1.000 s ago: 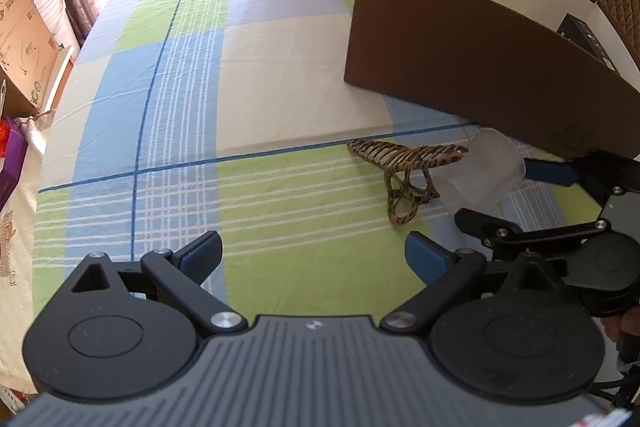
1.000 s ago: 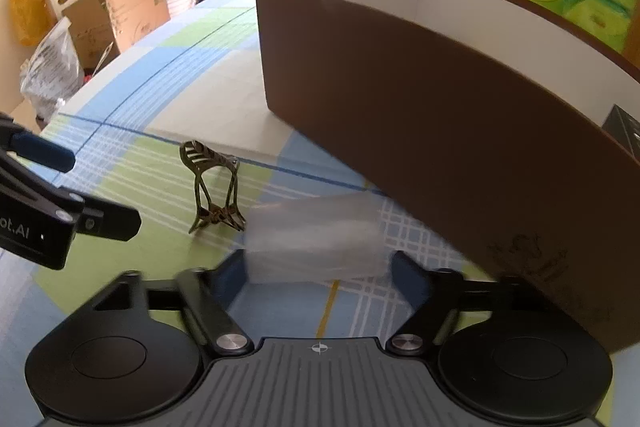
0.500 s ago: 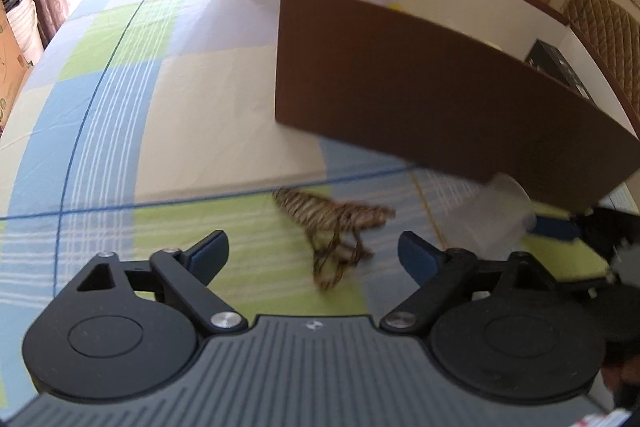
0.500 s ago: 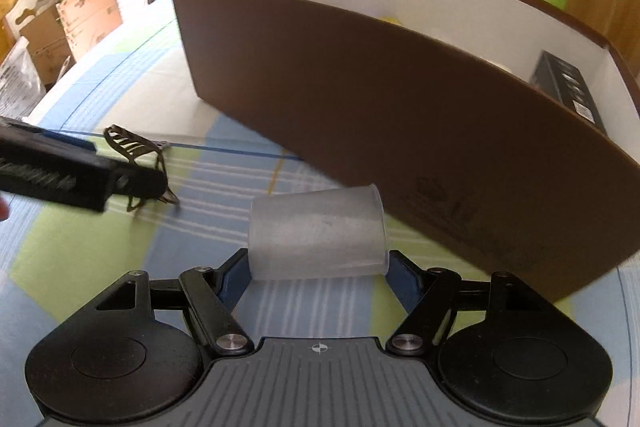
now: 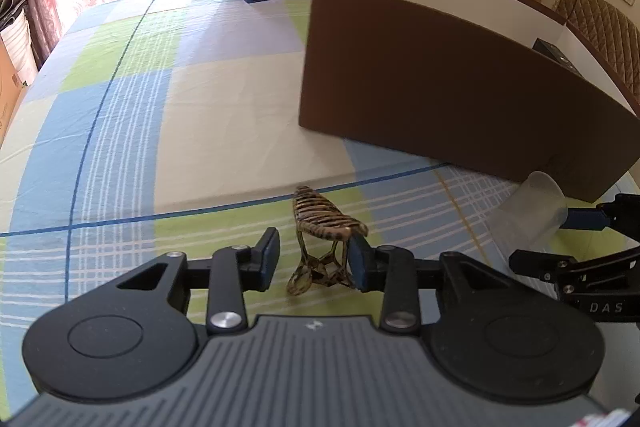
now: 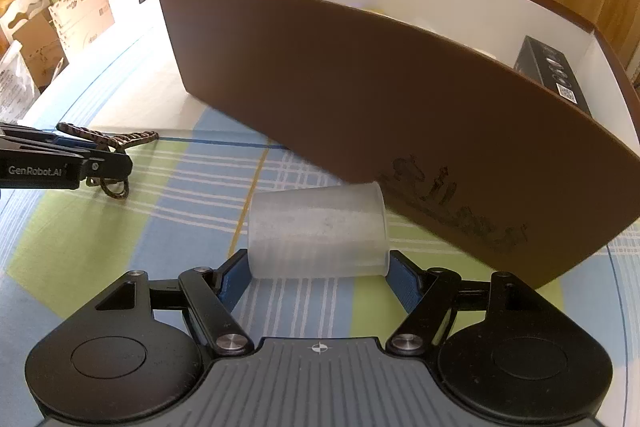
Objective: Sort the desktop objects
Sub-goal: 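Grasp the brown hair clip with the left tool while right holds the case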
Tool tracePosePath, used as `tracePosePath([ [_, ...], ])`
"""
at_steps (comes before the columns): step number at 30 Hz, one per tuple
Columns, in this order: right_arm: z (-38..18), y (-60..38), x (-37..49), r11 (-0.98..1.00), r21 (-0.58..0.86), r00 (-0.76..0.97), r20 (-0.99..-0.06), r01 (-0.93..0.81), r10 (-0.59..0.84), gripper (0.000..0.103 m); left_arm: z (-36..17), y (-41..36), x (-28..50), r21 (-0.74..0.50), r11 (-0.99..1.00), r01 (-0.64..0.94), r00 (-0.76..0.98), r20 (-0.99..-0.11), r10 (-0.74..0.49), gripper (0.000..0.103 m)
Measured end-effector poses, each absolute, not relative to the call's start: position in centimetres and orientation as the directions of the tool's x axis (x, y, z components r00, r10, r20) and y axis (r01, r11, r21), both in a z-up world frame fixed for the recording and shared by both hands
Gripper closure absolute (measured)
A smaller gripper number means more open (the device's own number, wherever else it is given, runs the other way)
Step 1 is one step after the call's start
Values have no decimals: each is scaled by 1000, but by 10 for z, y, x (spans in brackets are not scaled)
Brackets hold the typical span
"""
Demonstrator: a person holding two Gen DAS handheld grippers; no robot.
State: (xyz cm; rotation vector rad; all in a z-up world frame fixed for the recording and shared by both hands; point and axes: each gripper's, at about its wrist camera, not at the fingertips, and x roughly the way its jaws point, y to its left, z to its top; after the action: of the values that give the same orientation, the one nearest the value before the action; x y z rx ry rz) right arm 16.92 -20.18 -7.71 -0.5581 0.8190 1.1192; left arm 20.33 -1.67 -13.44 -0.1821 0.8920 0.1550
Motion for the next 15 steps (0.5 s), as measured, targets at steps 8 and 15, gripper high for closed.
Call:
tracePosePath([
  [8,-80,-191,166,356,-12,221,-804,-934,553,24,-138,-23,214,-95,977,-189,619,-784,43,77],
  [15,-80,-184,163,341,-46,243,-792,-939,560,34,-131,-24,200,-91,983,-161,608,-793,26,81],
])
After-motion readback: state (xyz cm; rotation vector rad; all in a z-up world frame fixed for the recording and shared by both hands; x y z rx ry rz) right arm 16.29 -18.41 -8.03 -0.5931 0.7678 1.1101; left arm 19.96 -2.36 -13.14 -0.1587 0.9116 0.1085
